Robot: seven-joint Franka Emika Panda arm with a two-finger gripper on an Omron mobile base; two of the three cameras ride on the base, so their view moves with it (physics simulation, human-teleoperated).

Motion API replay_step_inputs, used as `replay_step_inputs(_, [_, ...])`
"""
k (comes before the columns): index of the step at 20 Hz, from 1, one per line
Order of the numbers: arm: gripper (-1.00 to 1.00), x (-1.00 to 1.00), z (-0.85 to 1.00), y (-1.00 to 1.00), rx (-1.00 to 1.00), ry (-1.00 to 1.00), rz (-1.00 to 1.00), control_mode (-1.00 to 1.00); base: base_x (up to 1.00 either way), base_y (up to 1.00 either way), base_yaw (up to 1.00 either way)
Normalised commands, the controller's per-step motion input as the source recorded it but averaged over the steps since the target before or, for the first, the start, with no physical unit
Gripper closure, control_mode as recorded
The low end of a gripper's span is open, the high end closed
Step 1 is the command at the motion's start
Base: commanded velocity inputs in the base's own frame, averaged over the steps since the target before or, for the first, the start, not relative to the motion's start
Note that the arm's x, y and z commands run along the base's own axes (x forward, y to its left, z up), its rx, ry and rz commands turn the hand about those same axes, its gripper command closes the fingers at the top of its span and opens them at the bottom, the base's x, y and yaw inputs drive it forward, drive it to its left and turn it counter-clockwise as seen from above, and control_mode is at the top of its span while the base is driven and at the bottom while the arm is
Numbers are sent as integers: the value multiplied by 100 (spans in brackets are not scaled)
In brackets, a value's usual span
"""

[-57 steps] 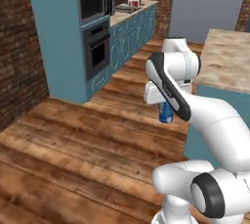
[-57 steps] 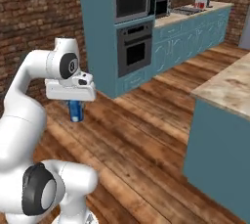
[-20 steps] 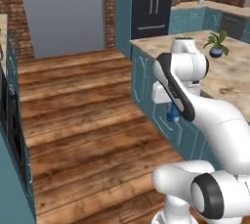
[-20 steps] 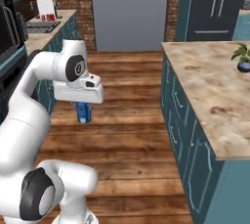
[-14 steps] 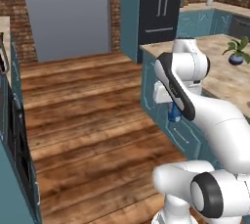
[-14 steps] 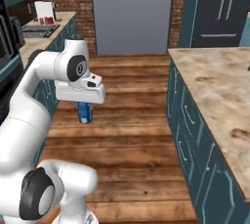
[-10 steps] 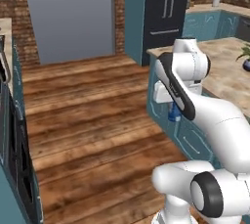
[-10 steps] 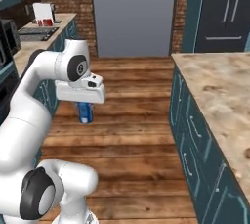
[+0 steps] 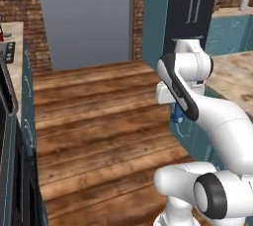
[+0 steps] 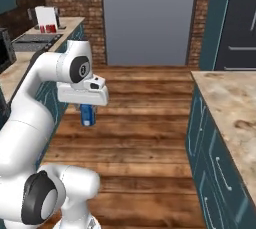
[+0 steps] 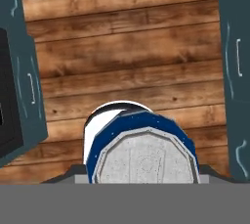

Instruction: Four empty soda cans are scattered around the kitchen. Gather all the cans and cluster them next to the stove for recycling.

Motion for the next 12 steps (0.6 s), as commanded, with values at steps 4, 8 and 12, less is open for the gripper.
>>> replay_step_inputs(4, [100, 0, 0, 0, 0, 0, 0, 100, 100, 0, 0])
replay_step_inputs(8, [100, 0, 0, 0, 0, 0, 0, 100, 100, 0, 0])
replay_step_inputs(12, [100, 0, 0, 0, 0, 0, 0, 100, 100, 0, 0])
